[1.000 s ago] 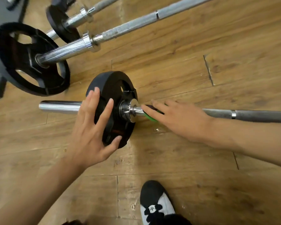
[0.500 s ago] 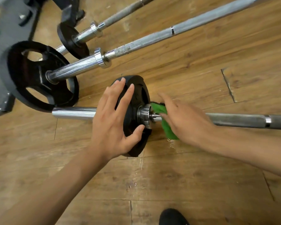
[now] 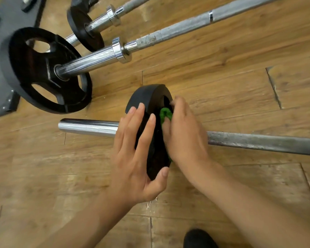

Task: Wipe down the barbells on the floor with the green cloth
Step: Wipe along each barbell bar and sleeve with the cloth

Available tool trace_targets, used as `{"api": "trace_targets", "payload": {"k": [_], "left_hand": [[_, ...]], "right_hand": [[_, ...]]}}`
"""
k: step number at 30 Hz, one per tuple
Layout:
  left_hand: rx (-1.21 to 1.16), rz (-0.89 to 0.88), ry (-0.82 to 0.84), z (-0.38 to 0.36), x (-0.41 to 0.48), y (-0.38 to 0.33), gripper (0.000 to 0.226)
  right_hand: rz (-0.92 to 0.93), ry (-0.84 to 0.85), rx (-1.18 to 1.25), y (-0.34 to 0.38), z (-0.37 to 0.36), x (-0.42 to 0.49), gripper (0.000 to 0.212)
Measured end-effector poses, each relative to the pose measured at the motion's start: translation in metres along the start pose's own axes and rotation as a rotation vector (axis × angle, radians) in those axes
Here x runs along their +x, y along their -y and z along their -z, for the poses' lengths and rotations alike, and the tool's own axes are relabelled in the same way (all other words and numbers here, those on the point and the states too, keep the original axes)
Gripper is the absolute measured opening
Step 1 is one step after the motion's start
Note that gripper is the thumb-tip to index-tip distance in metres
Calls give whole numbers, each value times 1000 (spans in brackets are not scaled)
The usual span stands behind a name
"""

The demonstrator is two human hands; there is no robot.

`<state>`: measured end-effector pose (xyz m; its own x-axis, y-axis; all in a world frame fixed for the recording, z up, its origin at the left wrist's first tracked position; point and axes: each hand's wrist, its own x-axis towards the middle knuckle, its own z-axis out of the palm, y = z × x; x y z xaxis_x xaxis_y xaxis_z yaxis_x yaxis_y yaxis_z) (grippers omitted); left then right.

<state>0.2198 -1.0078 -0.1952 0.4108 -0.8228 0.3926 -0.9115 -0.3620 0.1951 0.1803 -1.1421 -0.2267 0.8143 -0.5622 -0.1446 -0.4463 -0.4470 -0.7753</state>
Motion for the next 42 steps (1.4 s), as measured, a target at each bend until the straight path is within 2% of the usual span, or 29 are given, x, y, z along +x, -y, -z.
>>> {"api": "trace_targets", "payload": {"k": [2, 4, 6, 7, 9, 12, 15, 16, 18, 20, 22, 26, 28, 30, 32, 35, 36, 39, 42], "left_hand": [[-11, 0, 29, 5, -2, 2, 76], [-23, -7, 87, 12, 1, 7, 78], [-21, -8, 139, 16, 11, 13, 81], [-14, -2, 143, 16, 18, 14, 82], [-12, 16, 132, 13, 28, 15, 83], [-15, 29, 142, 8, 38, 18, 86], [-35, 35, 147, 8, 43, 22, 87], [-39, 33, 149, 8, 45, 21, 87], [-33, 33, 155, 7, 48, 22, 88], [-31, 39, 165, 6, 52, 24, 90], [-39, 46, 178, 7, 56, 25, 90], [-45, 62, 162, 7, 53, 23, 85], [-44, 67, 150, 6, 53, 21, 86], [-41, 74, 142, 6, 53, 20, 88], [-44, 73, 138, 6, 52, 19, 88], [-64, 65, 105, 7, 42, 15, 85], [-67, 64, 84, 6, 37, 13, 84], [-70, 55, 23, 6, 19, 5, 79], [-35, 60, -13, 5, 5, 0, 77]], "right_hand": [[48, -91, -89, -2, -7, -19, 32], [94, -93, -189, -5, -14, -37, 43], [90, -27, -299, -4, -10, -30, 50], [28, 57, -279, 0, -5, -16, 50], [-100, 68, -241, 4, 4, 9, 43], [-44, -21, -284, 2, -1, -6, 42], [71, -12, -296, -2, -10, -36, 55], [89, -19, -303, -5, -8, -29, 52], [-42, 64, -223, 2, 3, 2, 40], [-156, 44, -179, 8, 8, 25, 34], [-114, 19, -223, 8, 3, 16, 31], [36, -9, -243, 2, -11, -26, 53], [31, 37, -221, 2, -2, -6, 40], [-52, 91, -187, 8, 8, 20, 31], [-67, 72, -228, 9, 10, 22, 38], [-2, 63, -204, 11, 4, -16, 73], [20, 95, -187, 11, 3, -27, 78], [85, 206, -191, 4, 13, -26, 72], [-18, 296, -115, -7, 22, 8, 68]]}}
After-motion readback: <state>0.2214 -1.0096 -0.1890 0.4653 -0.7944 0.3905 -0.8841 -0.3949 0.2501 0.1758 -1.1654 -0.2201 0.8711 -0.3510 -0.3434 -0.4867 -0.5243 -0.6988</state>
